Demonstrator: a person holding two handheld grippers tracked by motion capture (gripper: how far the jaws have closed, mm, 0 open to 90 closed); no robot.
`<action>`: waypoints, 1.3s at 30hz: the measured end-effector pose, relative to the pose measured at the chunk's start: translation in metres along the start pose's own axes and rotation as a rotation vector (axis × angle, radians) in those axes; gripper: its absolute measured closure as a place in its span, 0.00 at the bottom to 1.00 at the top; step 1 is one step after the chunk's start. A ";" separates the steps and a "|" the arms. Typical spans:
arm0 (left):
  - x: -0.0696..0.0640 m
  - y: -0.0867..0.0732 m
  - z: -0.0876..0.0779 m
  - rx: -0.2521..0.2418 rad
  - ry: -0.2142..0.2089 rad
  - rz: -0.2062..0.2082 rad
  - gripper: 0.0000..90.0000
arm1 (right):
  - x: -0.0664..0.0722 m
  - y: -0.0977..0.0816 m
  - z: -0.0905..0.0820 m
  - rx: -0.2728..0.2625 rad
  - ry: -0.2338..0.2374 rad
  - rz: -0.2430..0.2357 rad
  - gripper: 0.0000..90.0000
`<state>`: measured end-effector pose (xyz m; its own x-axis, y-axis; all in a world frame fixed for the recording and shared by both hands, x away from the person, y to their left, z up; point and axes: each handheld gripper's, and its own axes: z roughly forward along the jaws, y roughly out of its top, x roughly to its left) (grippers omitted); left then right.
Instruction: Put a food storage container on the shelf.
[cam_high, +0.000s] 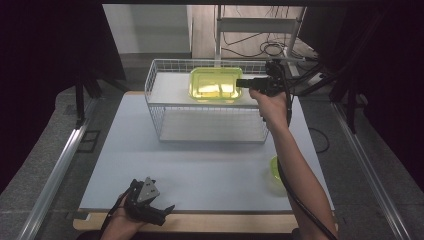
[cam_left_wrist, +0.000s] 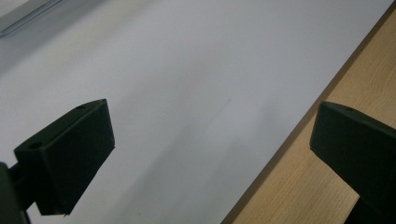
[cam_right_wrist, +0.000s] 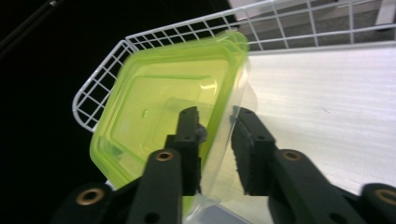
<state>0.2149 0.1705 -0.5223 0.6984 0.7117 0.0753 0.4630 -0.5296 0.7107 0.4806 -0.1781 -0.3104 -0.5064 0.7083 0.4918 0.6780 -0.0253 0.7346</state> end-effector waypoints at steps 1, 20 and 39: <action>0.000 0.000 0.000 0.000 0.000 0.000 0.00 | -0.001 0.000 0.000 0.004 -0.005 0.005 0.78; -0.001 0.000 0.000 0.002 -0.001 0.004 0.00 | -0.006 0.002 0.003 0.015 -0.075 -0.051 0.54; -0.002 0.000 0.002 0.009 -0.005 0.012 0.00 | -0.007 0.001 0.000 0.037 -0.013 -0.037 0.57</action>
<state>0.2147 0.1680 -0.5239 0.7064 0.7032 0.0806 0.4598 -0.5424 0.7031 0.4848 -0.1825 -0.3131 -0.5247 0.7173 0.4585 0.6782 0.0266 0.7344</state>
